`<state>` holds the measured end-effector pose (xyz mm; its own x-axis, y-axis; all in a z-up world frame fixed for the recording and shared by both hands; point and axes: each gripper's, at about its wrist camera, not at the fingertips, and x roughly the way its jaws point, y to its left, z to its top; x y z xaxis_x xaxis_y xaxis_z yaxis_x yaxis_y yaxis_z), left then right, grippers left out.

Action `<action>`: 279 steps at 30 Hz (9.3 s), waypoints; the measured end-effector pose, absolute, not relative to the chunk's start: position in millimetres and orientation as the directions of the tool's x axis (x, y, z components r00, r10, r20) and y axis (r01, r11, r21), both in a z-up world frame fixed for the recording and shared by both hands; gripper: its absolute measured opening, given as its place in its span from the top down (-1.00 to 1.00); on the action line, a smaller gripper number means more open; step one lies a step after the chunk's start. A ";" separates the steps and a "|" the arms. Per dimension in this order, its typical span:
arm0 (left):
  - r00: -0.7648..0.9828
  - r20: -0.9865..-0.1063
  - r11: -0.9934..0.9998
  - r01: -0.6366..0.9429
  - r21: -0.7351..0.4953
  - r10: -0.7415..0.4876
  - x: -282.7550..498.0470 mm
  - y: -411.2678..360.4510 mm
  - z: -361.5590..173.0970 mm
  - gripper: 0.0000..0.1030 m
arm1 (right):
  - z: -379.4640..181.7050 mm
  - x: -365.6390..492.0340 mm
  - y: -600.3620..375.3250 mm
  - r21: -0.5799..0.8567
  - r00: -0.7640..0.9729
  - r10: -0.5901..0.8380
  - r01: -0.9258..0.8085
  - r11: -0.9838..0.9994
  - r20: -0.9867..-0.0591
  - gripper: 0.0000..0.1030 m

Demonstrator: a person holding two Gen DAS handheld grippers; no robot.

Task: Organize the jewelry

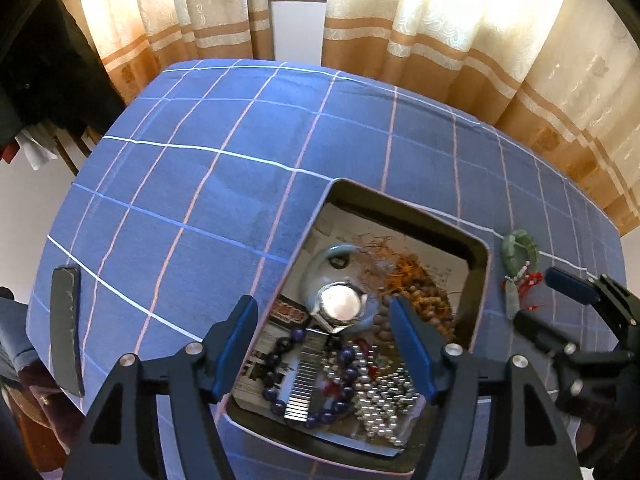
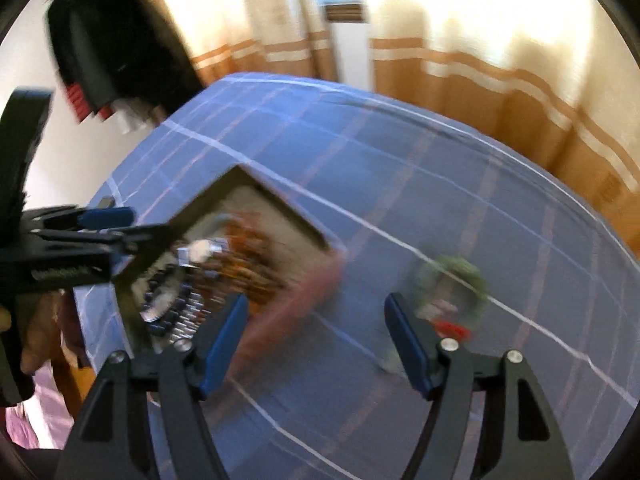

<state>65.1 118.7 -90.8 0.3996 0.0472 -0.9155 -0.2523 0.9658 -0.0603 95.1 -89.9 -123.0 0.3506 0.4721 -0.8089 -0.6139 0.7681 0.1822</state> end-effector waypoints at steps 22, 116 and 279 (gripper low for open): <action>0.371 -0.928 0.981 -0.179 -0.069 0.003 86.7 58.1 -95.0 -0.33 | -179.7 123.0 -109.7 0.190 0.293 0.373 -0.503 0.843 -0.880 0.04; 0.419 -0.908 0.979 -0.185 -0.087 -0.002 56.2 123.5 -63.6 0.89 | -78.7 72.5 -36.0 0.210 0.340 0.569 -0.692 0.690 -0.749 0.76; 0.460 -0.880 0.957 -0.290 -0.025 0.117 -9.7 125.6 -15.7 -0.06 | -48.5 45.3 -52.2 0.191 0.395 0.566 -0.674 0.714 -0.724 -0.45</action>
<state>-9.7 125.6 -15.7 0.4599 0.1168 -0.8803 -0.2898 0.9568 -0.0245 45.3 -52.2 -48.5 0.3951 0.5660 -0.7236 -0.6737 0.7140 0.1907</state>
